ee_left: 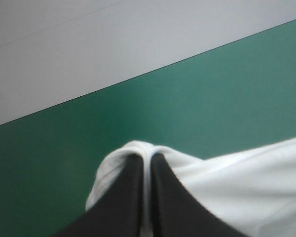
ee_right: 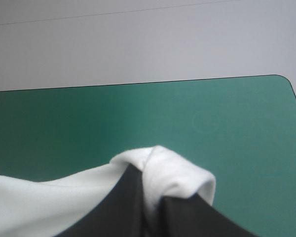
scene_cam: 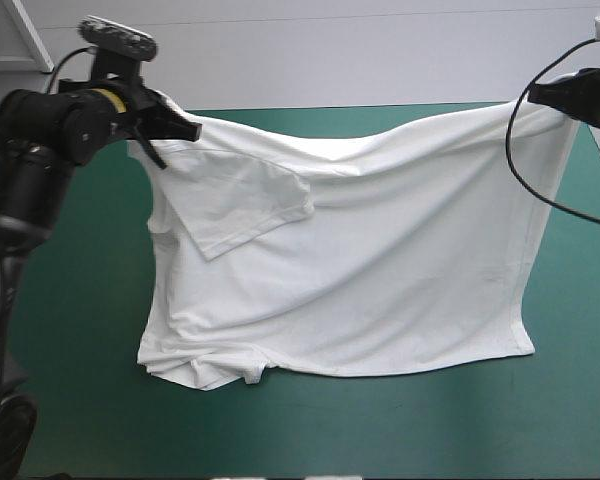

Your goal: Fold the cloth

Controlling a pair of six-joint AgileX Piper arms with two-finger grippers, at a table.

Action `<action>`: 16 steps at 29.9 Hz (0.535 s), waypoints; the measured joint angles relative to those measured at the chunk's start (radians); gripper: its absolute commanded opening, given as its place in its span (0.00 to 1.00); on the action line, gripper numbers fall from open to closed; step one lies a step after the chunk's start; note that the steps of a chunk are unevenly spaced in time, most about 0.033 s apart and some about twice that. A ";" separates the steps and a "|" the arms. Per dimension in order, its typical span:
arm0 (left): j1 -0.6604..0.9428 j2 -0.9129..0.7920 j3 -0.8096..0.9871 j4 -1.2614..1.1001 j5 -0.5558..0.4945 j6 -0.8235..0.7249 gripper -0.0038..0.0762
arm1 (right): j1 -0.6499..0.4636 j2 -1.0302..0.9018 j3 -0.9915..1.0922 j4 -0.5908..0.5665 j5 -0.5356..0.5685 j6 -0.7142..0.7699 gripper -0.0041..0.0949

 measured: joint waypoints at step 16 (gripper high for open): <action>0.000 0.607 0.007 -0.253 -0.599 0.000 0.35 | 0.000 0.513 0.017 0.053 -0.281 -0.145 0.18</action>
